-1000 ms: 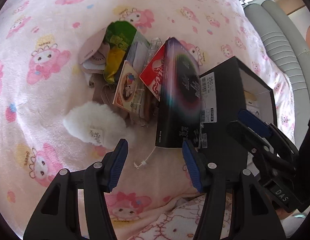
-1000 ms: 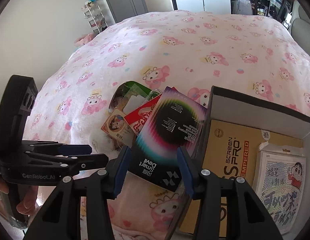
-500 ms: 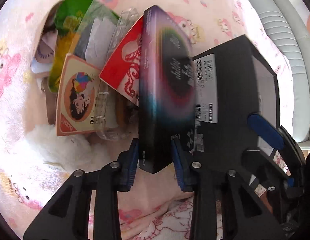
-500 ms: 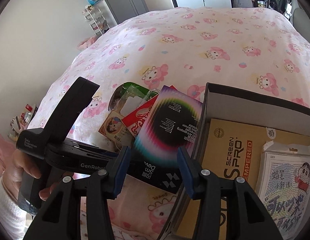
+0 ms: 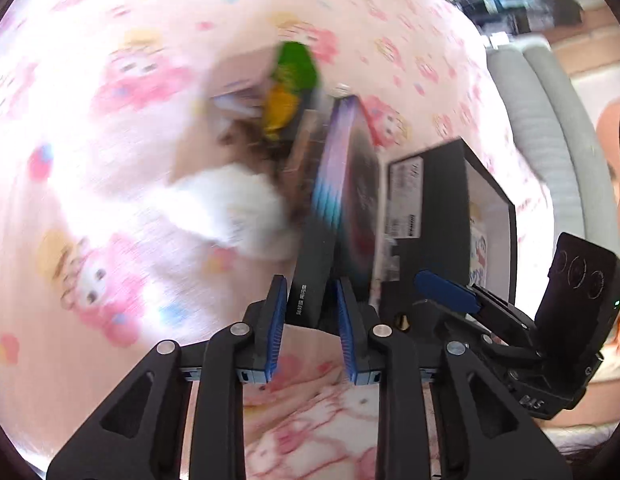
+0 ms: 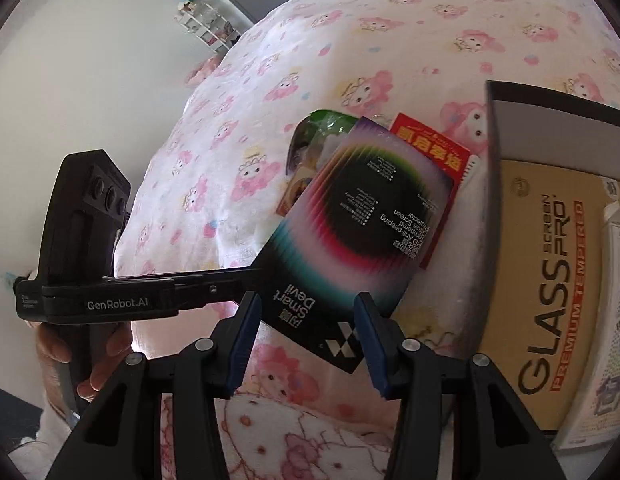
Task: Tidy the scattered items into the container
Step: 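Grasp the purple Smart Devil box with the left tool, then lift the purple box and carry it over the black box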
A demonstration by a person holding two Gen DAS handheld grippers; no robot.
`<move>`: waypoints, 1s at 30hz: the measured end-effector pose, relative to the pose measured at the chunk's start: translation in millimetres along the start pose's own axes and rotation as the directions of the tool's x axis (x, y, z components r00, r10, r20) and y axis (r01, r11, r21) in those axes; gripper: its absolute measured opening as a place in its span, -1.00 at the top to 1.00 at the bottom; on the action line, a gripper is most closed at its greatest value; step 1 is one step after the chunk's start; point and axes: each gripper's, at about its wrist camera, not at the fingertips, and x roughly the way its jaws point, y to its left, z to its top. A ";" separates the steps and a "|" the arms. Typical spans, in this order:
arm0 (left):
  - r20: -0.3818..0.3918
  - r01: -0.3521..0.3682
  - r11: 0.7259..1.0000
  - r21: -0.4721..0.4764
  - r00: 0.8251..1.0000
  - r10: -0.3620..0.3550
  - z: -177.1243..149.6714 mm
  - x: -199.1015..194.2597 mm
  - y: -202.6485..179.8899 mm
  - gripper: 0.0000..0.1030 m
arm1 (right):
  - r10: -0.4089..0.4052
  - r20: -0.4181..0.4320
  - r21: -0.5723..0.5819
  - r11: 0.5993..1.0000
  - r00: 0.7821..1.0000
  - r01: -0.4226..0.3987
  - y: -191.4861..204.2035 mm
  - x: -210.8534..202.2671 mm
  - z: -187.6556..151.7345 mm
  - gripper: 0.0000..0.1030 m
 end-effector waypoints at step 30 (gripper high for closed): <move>-0.033 0.205 0.978 0.047 0.979 -0.203 41.4 78.7 28.7 0.38 | -0.177 -0.186 -0.045 0.984 0.967 0.171 -7.8 90.9 4.2 -0.18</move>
